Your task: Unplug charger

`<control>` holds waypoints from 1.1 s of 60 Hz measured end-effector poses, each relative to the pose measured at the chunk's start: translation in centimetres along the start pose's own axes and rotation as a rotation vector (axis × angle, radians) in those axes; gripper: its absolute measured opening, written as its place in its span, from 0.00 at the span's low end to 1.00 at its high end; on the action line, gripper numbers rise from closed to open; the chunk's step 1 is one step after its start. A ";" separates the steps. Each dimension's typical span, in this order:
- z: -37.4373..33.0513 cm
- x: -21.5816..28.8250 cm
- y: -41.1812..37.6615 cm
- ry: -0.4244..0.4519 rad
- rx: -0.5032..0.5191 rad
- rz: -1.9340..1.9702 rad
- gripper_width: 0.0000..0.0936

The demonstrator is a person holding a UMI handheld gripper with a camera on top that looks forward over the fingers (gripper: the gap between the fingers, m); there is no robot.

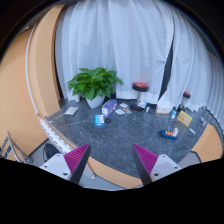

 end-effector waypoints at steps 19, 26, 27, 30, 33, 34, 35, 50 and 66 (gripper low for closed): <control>3.1 -6.1 4.8 -0.089 -0.022 0.037 0.90; 5.1 -10.5 9.9 -0.161 -0.060 0.058 0.90; 5.5 -11.2 10.8 -0.170 -0.068 0.060 0.90; 6.8 -13.2 14.0 -0.188 -0.099 0.067 0.91; 8.3 -15.0 17.6 -0.207 -0.139 0.075 0.91; 8.8 -15.6 18.8 -0.213 -0.152 0.078 0.91; 9.3 -16.0 20.0 -0.217 -0.164 0.082 0.91; 20.3 -14.5 37.7 -0.083 -0.299 0.156 0.91; 32.6 -9.9 47.6 0.041 -0.326 0.172 0.89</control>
Point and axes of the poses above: the point between the fingertips, and its own axes, seen from behind it with the camera up: y to the right, x up, z forward, the way the camera looks, the point moved 9 cm from there along -z, backward, against the way the camera looks, and after that the axes turned 3 degrees about y, right-handed, at the moved point
